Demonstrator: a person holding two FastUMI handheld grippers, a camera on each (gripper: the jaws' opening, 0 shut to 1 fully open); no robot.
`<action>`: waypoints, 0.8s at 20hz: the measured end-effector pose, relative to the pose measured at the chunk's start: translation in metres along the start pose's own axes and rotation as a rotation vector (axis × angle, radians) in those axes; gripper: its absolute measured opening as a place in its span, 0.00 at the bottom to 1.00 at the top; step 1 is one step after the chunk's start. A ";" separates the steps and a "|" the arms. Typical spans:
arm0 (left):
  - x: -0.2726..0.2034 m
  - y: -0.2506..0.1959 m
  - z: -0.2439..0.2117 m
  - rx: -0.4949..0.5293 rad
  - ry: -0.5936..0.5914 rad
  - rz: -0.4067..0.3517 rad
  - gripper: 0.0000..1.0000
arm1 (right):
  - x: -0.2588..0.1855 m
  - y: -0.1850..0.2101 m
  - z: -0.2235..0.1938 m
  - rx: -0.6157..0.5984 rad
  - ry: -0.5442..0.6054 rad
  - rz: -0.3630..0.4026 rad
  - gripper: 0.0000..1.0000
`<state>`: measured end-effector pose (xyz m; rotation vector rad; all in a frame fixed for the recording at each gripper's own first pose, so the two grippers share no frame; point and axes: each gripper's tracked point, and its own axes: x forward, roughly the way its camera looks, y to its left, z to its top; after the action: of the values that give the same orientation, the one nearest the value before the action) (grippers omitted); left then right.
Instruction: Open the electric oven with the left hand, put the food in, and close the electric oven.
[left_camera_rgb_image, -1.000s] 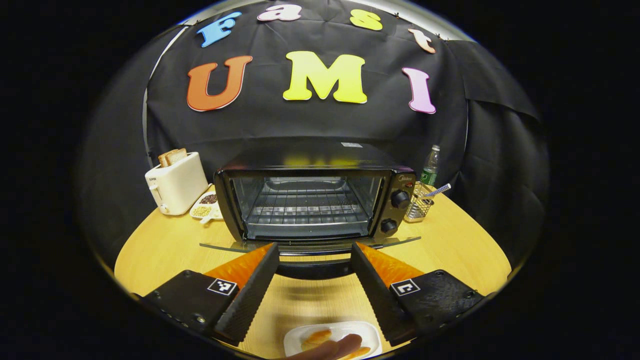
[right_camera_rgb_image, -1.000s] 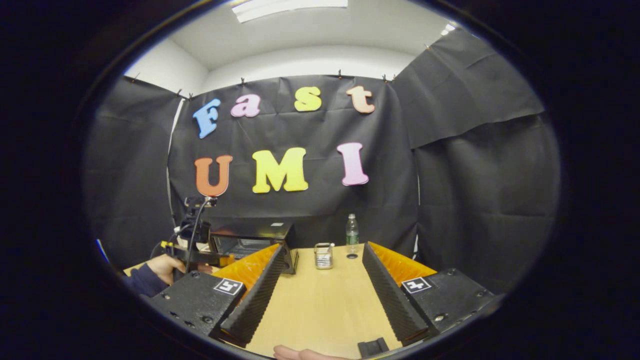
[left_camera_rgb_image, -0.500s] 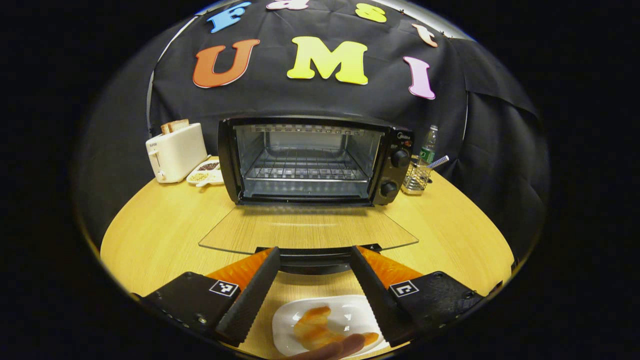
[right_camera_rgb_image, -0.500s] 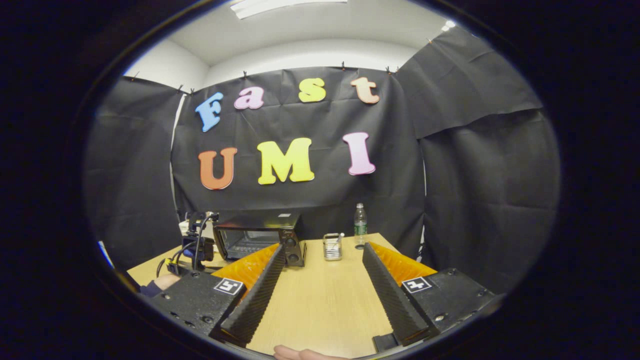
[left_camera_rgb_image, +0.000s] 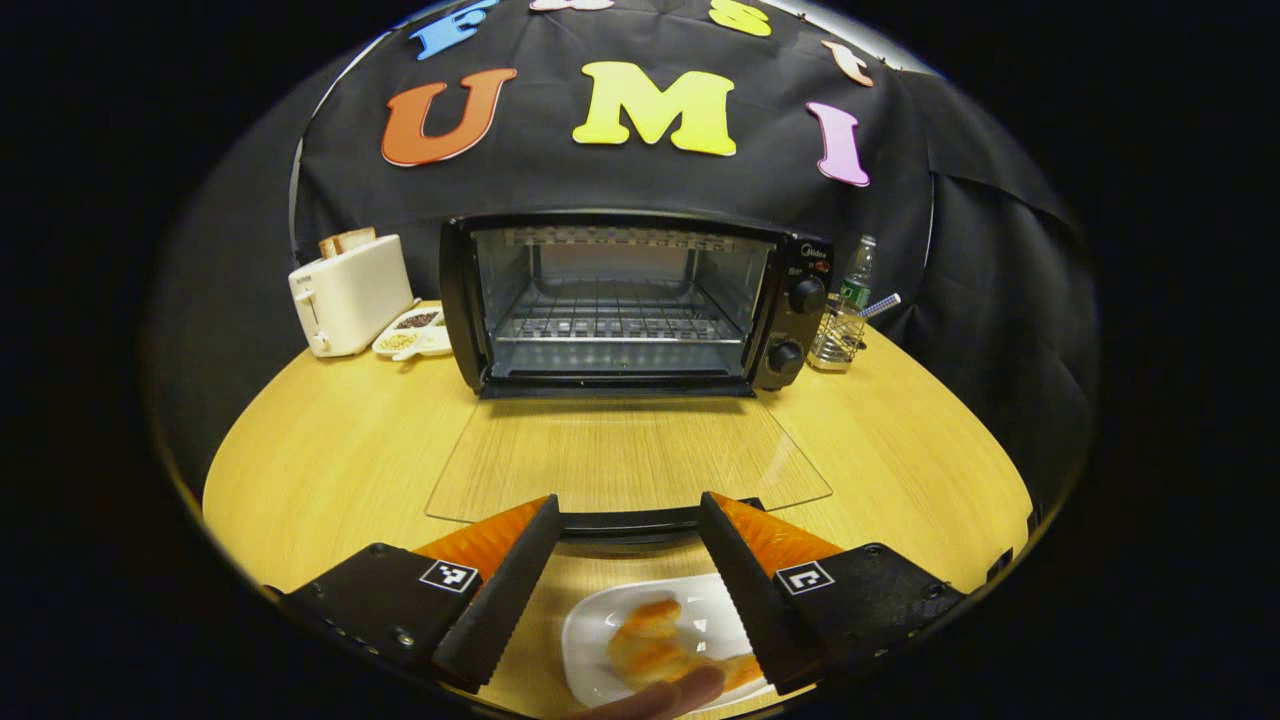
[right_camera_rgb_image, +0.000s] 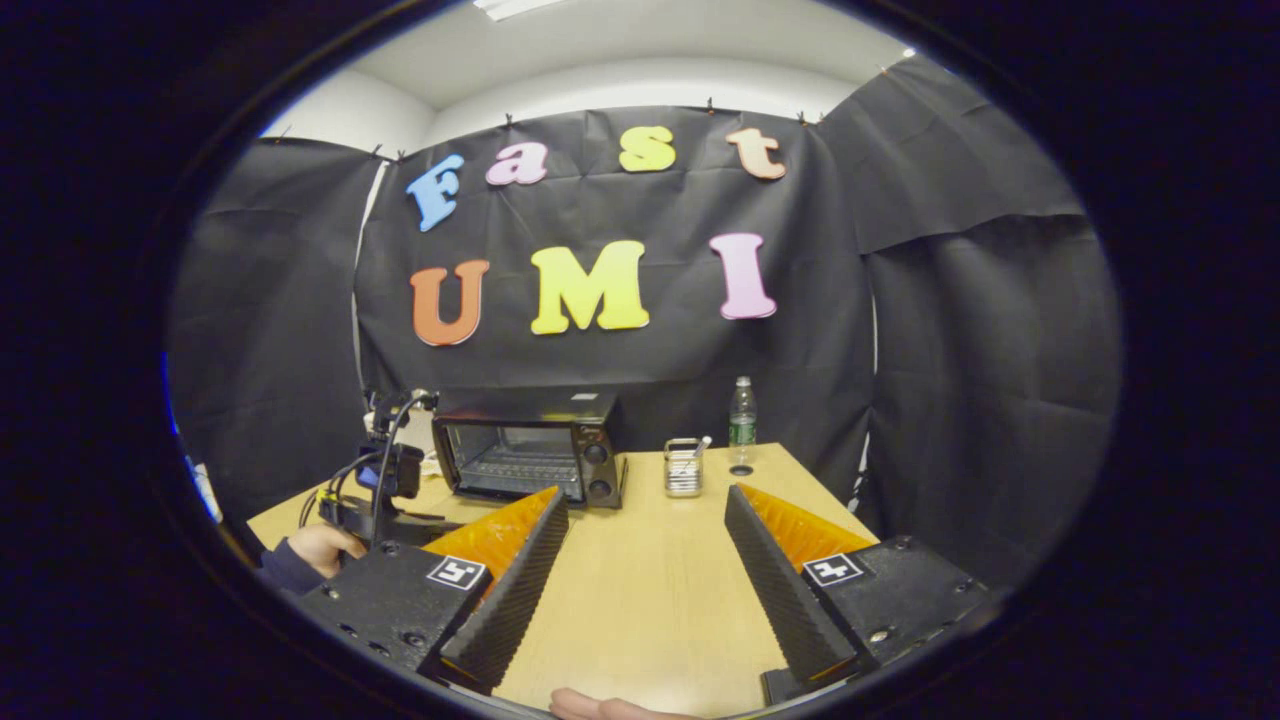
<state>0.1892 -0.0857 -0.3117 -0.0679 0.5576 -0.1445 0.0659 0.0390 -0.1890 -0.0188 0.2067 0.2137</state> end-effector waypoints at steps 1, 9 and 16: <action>-0.013 0.002 0.008 0.000 -0.031 -0.009 0.93 | 0.008 0.004 -0.005 -0.010 0.007 0.010 1.00; -0.149 0.032 0.082 0.010 -0.350 0.020 0.92 | 0.065 0.081 -0.058 -0.101 0.102 0.206 1.00; -0.246 0.060 0.079 0.019 -0.486 0.073 0.93 | 0.089 0.176 -0.141 -0.161 0.276 0.431 1.00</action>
<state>0.0318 0.0140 -0.1230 -0.0612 0.0735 -0.0579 0.0852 0.2238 -0.3450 -0.1649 0.4681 0.6585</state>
